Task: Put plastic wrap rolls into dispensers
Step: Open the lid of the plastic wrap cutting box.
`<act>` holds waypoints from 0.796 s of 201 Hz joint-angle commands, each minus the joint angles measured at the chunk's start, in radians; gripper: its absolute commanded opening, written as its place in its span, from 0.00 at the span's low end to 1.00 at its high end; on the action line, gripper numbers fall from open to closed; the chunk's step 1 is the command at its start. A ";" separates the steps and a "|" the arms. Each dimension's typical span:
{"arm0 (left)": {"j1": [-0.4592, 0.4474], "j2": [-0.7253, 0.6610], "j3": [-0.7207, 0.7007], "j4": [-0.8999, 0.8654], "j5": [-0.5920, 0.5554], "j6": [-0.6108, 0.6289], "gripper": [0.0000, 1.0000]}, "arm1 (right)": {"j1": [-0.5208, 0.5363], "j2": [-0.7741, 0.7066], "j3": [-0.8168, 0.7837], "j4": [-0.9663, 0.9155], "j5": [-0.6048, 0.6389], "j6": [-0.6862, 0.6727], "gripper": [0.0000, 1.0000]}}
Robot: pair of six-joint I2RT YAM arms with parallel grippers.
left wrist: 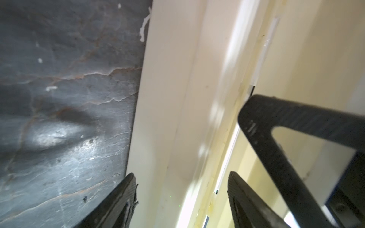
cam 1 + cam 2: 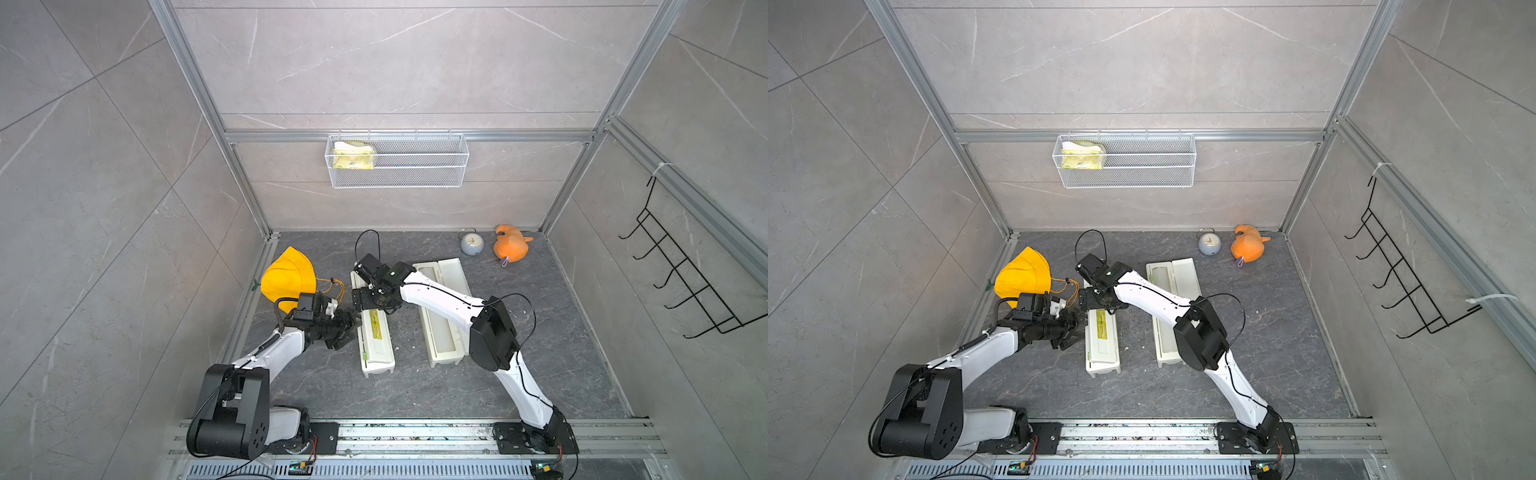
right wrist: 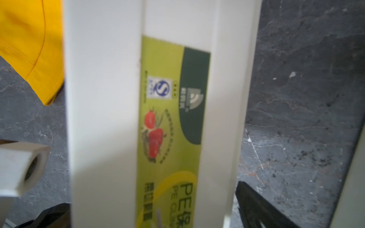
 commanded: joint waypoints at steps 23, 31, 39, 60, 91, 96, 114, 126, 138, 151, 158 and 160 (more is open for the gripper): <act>-0.019 0.022 0.063 -0.001 0.009 0.034 0.75 | 0.023 -0.070 0.003 -0.091 0.074 -0.067 0.99; -0.020 0.022 0.064 -0.016 -0.002 0.045 0.75 | 0.020 -0.087 -0.010 -0.099 0.094 -0.078 1.00; -0.020 0.022 0.064 -0.028 -0.009 0.053 0.75 | 0.014 -0.103 -0.025 -0.101 0.100 -0.086 1.00; -0.020 0.022 0.062 -0.053 -0.026 0.066 0.74 | -0.005 -0.167 -0.120 -0.078 0.100 -0.087 1.00; -0.020 0.022 0.051 -0.069 -0.051 0.062 0.73 | -0.031 -0.286 -0.279 0.010 0.084 -0.084 1.00; -0.020 0.021 0.050 -0.068 -0.050 0.060 0.73 | -0.035 -0.300 -0.295 0.017 0.081 -0.085 1.00; -0.019 0.012 0.054 -0.086 -0.059 0.064 0.73 | -0.050 -0.342 -0.340 0.038 0.066 -0.089 1.00; -0.019 0.000 0.062 -0.106 -0.067 0.069 0.73 | -0.062 -0.374 -0.381 0.053 0.058 -0.093 1.00; -0.019 -0.012 0.075 -0.135 -0.080 0.082 0.73 | -0.080 -0.413 -0.421 0.071 0.055 -0.097 1.00; -0.018 -0.024 0.096 -0.170 -0.103 0.102 0.73 | -0.105 -0.462 -0.473 0.093 0.052 -0.104 1.00; -0.016 -0.030 0.110 -0.189 -0.118 0.113 0.73 | -0.117 -0.493 -0.502 0.104 0.051 -0.108 1.00; -0.014 -0.032 0.114 -0.194 -0.124 0.117 0.73 | -0.126 -0.502 -0.513 0.109 0.049 -0.109 0.99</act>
